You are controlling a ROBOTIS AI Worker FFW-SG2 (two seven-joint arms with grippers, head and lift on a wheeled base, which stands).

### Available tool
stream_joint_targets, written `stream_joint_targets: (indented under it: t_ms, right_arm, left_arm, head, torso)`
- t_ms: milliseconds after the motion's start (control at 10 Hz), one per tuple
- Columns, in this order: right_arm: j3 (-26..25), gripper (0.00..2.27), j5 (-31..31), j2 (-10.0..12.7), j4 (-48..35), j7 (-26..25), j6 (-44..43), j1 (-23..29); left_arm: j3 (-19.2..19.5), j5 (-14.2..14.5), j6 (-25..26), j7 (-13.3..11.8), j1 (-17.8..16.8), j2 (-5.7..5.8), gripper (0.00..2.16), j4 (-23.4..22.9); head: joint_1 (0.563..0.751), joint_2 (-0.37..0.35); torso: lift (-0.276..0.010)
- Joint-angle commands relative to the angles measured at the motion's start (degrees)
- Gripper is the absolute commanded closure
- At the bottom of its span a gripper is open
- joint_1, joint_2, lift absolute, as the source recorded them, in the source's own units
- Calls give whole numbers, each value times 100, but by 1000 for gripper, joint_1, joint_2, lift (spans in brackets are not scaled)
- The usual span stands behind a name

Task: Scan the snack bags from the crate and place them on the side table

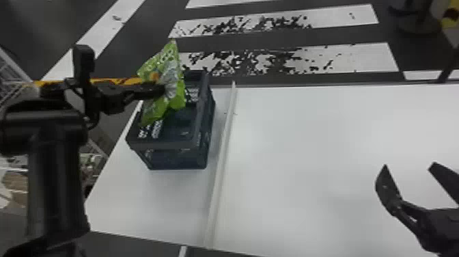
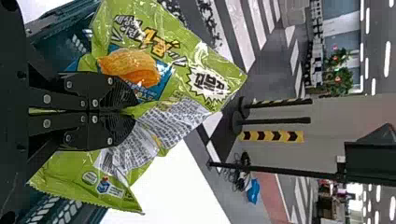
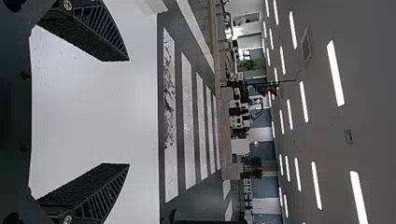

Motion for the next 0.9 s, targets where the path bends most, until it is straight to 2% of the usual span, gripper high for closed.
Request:
stream_joint_targets:
  t_ms: [0,100,300,400,600,800]
  right_arm:
    - [9,66,4,2,0,0,-7,-1]
    - [9,66,4,-7,0,0,11,-1]
    - [18,70,4,-16,-18,0,-7,17]
    - [27,73,4,-16,-36,0,-7,26]
    - [36,76,4,-24,-80,0,11,26]
    - [27,76,-4,-24,-97,-9,11,35]
  left_arm:
    - [15,213,630,75,161,-161,2138,-685]
    - [-20,257,964,93,214,-302,2135,-1106]
    - [-178,362,1842,110,231,-477,2138,-1871]
    - [-266,424,2176,146,319,-618,2135,-2284]
    - [-618,468,2651,330,600,-961,2138,-2917]
    - [-1075,415,2686,515,855,-1383,2135,-3137]
  head:
    - [695,224]
    - [695,217]
    - [695,195]
    - [695,180]
    - [695,135]
    - [695,91]
  torso:
    - [-94]
    - [-94]
    - [-94]
    - [-94]
    - [-94]
    - [-94]
